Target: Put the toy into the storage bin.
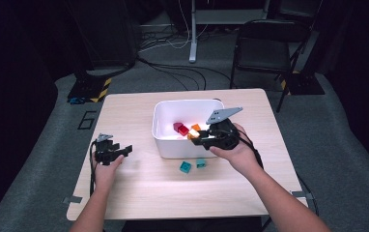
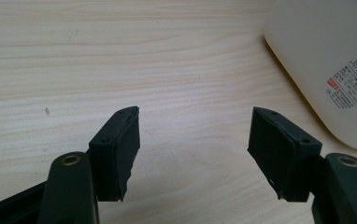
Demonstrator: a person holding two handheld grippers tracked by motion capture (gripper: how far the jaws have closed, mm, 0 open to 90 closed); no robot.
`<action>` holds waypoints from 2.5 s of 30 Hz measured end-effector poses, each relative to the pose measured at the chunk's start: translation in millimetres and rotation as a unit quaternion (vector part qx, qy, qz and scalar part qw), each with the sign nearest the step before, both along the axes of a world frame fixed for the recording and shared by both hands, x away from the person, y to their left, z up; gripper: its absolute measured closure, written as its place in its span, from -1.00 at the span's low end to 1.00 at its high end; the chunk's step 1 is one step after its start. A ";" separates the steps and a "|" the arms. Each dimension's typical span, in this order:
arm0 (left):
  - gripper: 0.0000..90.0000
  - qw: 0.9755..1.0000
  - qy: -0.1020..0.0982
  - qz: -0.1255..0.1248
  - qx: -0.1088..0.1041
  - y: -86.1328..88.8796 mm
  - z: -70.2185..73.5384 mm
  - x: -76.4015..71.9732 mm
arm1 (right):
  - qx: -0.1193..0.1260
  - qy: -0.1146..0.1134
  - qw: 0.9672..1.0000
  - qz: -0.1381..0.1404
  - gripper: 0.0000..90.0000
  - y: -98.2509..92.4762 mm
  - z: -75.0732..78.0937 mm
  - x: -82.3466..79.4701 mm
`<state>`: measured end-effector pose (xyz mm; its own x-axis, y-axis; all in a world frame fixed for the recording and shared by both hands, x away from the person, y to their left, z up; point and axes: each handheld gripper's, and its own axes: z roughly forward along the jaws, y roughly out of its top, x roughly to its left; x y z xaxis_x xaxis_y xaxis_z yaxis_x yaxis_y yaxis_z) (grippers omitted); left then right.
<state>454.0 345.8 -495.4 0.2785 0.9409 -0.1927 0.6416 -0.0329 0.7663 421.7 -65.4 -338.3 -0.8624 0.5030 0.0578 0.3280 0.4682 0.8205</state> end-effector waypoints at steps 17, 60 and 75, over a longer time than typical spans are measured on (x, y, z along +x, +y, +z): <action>-0.25 1.000 0.001 0.000 -0.002 1.3 0.0 0.3 | -0.020 0.002 0.998 -0.057 0.50 -5.5 -6.8 45.6; -0.25 1.000 -0.001 0.001 -0.001 1.6 0.0 0.8 | -0.035 -0.002 0.995 -0.092 0.17 4.5 -13.6 68.6; -0.25 1.000 0.000 0.000 0.001 1.0 -0.2 0.5 | 0.015 -0.026 0.998 -0.055 0.09 -10.0 -10.5 -2.2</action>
<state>454.5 346.8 -495.6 0.2788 0.9411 -0.1915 0.6420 -0.0343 0.7659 419.5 -75.4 -348.9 -0.8046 0.5931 0.0295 0.3317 0.4076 0.8508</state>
